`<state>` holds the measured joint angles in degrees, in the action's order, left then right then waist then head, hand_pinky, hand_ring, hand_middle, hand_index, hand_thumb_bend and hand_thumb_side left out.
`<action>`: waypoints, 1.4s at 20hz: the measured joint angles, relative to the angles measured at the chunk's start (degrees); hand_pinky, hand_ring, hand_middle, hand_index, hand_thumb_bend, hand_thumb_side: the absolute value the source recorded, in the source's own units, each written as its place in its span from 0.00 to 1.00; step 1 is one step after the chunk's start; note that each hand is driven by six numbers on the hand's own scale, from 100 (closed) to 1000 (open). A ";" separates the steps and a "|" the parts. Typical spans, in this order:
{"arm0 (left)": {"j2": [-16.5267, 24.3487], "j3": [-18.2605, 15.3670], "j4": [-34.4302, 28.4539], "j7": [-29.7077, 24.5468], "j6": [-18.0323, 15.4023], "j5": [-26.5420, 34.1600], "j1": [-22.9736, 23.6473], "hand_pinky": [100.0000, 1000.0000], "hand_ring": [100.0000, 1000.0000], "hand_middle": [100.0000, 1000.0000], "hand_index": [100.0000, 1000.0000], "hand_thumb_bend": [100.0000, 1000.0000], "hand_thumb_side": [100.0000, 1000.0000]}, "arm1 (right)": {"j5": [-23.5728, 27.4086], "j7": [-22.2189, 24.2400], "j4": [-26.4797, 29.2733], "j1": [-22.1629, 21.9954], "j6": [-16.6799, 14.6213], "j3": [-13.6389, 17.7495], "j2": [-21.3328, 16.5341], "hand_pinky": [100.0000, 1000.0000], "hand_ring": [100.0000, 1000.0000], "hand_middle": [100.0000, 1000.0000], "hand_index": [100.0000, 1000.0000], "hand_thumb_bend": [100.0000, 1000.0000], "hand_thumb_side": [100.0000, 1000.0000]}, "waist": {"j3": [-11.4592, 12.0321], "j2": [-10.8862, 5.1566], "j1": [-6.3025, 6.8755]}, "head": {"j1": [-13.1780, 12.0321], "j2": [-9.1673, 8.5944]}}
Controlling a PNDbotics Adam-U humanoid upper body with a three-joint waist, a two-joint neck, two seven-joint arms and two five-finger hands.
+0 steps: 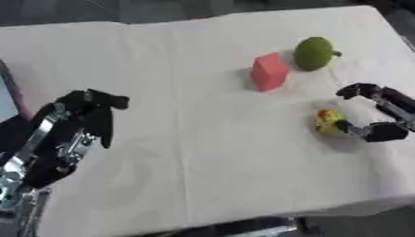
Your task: Pick up the objects with one hand, pass them to the other hand, and then place them into the box on the other side of the table.
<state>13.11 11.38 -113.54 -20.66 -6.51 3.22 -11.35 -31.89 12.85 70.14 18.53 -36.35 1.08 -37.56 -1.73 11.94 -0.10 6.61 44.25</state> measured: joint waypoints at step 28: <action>0.00 0.32 0.00 -0.22 1.10 0.06 -0.08 0.89 0.19 0.24 0.65 0.00 0.64 | -10.11 -15.83 11.82 -1.37 -1.63 -0.06 2.03 0.86 0.69 0.72 0.29 0.00 0.09 | -0.52 0.00 -0.07 | -0.81 0.00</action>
<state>13.11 11.70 -113.54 -20.88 -5.41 3.27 -11.43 -41.99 -2.99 81.96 17.16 -37.98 1.02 -35.53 -2.25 11.94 -0.17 5.80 44.25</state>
